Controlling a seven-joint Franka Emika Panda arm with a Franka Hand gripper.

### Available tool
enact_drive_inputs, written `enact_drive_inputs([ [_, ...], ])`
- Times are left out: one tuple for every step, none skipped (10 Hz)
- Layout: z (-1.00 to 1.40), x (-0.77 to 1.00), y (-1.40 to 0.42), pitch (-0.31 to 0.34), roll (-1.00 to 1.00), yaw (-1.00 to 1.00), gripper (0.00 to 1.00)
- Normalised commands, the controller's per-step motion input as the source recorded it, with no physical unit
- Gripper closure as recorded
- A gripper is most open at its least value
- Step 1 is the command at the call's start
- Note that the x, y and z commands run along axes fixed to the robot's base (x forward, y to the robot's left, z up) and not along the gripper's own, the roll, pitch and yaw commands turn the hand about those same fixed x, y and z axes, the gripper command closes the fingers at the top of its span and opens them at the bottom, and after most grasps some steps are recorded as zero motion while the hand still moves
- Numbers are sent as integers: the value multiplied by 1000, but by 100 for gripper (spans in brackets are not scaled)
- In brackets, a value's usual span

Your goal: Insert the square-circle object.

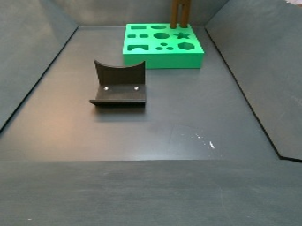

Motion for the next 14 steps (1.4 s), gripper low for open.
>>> enact_drive_inputs([
  [0, -43, 0, 4, 110, -1000, 100],
  [-11, 74, -106, 0, 21, -917, 100],
  [-203, 406, -229, 1, 0, -580, 100],
  [-306, 431, -251, 46, 13, -311, 100],
  [-326, 294, -169, 24, 0, -143, 100],
  [-286, 34, 0, 0, 134, -3, 100],
  [-440, 0, 166, 0, 91, 3, 100],
  [-471, -154, 271, 0, 176, 0, 100],
  [-311, -683, 240, 0, 0, -120, 100],
  [-209, -651, 54, -19, -66, -17, 100],
  [-140, -383, 0, -37, -193, 0, 100],
  [-189, 0, -200, 0, -86, -31, 100],
  [-34, 0, -66, 0, -63, -71, 100],
  [0, -200, 0, 0, -56, -51, 100],
])
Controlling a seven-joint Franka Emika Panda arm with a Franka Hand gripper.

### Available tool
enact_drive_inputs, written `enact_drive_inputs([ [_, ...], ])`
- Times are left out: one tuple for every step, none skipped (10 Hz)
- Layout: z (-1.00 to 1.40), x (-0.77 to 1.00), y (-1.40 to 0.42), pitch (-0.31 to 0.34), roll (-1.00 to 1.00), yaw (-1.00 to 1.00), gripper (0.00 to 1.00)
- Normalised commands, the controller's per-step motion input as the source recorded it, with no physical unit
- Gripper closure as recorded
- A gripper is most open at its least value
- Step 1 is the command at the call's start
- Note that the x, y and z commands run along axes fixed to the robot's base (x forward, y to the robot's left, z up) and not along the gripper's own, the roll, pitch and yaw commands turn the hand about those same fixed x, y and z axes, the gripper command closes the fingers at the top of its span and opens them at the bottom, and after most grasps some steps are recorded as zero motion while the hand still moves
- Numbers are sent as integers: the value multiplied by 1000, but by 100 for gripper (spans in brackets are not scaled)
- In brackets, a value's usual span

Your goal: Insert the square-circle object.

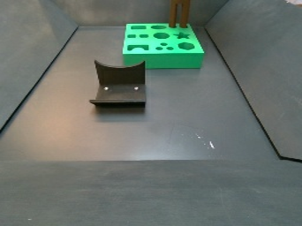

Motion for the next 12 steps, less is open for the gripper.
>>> enact_drive_inputs([
  [-106, -26, 60, 17, 0, -69, 100],
  [-137, -106, 120, 11, 74, -97, 100],
  [-6, -386, 71, 0, 0, -9, 100],
  [-3, -343, 34, 0, -26, 0, 100],
  [-269, 169, 0, 40, 0, -140, 100],
  [-594, 440, 0, 124, 67, -254, 100],
  [-700, 383, 17, 126, 0, -263, 100],
  [-614, 214, 83, 50, -160, -171, 100],
  [-434, 169, 54, 26, -137, -57, 100],
  [-257, 129, 29, 21, -163, -80, 100],
  [-466, 0, 140, -67, -321, -57, 100],
  [-460, 0, 29, -99, -244, -37, 100],
])
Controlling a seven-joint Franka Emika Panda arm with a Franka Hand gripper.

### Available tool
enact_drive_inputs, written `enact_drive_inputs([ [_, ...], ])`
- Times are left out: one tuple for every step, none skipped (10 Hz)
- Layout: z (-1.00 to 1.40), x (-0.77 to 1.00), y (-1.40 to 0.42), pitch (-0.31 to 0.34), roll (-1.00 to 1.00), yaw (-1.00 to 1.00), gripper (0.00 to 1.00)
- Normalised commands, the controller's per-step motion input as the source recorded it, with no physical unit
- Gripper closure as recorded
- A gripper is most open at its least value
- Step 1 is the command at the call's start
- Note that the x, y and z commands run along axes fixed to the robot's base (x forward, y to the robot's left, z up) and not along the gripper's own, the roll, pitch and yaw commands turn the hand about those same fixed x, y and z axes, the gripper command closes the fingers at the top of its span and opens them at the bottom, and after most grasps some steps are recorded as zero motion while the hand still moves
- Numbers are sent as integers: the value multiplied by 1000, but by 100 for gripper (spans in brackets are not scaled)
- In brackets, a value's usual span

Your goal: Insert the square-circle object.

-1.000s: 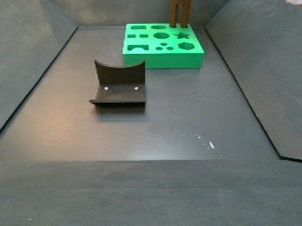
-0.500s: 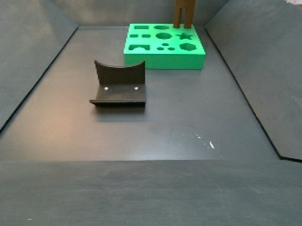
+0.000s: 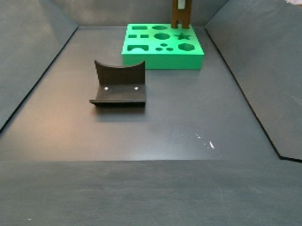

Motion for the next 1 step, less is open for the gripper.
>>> enact_drive_inputs([
  [0, 0, 31, -10, -40, 0, 100],
])
